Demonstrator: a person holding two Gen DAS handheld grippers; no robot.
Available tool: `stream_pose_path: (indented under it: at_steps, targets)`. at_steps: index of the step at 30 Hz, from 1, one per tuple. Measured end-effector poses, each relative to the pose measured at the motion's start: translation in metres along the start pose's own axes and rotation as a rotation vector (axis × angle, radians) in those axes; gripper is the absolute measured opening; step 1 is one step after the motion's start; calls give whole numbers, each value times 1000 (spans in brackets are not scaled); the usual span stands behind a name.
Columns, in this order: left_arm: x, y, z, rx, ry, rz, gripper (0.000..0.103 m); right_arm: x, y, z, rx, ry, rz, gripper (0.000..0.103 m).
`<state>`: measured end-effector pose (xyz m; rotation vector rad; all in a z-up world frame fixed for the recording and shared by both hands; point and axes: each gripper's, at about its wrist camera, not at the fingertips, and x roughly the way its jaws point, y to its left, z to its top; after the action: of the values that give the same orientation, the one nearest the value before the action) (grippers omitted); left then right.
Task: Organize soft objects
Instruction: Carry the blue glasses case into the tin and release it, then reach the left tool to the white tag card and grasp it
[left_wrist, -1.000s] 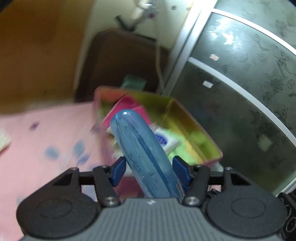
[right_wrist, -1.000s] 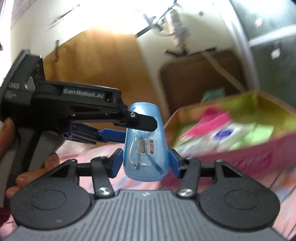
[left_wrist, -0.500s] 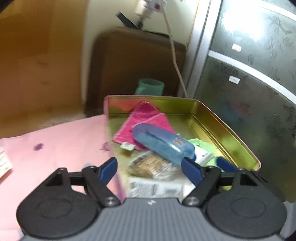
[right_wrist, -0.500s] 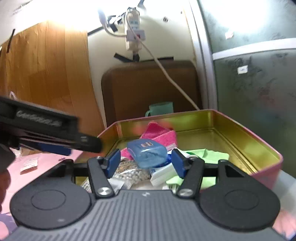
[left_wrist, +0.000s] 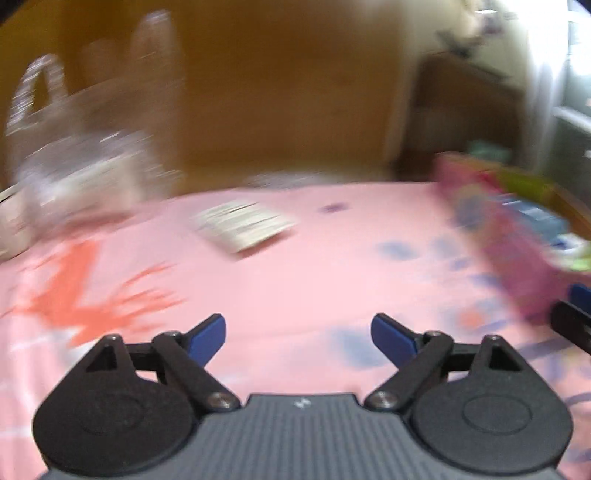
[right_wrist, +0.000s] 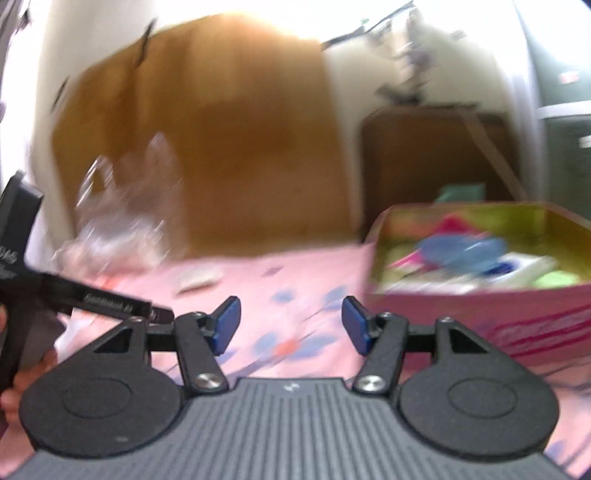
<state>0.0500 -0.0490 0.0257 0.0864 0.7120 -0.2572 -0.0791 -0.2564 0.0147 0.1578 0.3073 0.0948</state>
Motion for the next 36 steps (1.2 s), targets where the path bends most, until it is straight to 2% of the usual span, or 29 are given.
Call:
stream_pose_path:
  at_steps: [1,3,4,8,12,14,20,21,24,25,28,30,31,36]
  targets:
    - [4,12,-6,-17,12,37,90,7,8,-4,-22,31,4,63]
    - [10,27,-16,-42,34,61,92,20,16,-3,-40,108,0,62]
    - [8,28,-20,-28,7,69,93,22,15,-2,-24,120,3,63]
    - [7,23,-21,-19,5,64,93,32,10,-3,16,189,-31,63]
    - [9,28,-23,-40,-2,51,93,47,11,-2,29,259,-6,63]
    - [8,31,-24,-63,-9,44,93,58,16,1,16,264,16,63]
    - [4,44,-25,-135,-34,19,93,142,45,26,-55,316,93,64]
    - [4,47,-25,-153,-40,15,93,158,52,31,-79,317,117,66]
    - [4,55,-23,-202,-53,9,93,198,73,43,-118,328,204,87]
    - [4,56,-23,-208,-56,10,93,209,82,46,-126,321,215,88]
    - [5,55,-22,-206,-56,10,93,246,108,50,-160,338,219,89]
    - [6,55,-22,-208,-56,3,93,271,124,48,-209,416,221,85]
    - [6,55,-21,-210,-57,0,93,274,128,49,-229,401,218,74]
    - [7,56,-21,-217,-59,-9,93,255,117,47,-199,397,220,70]
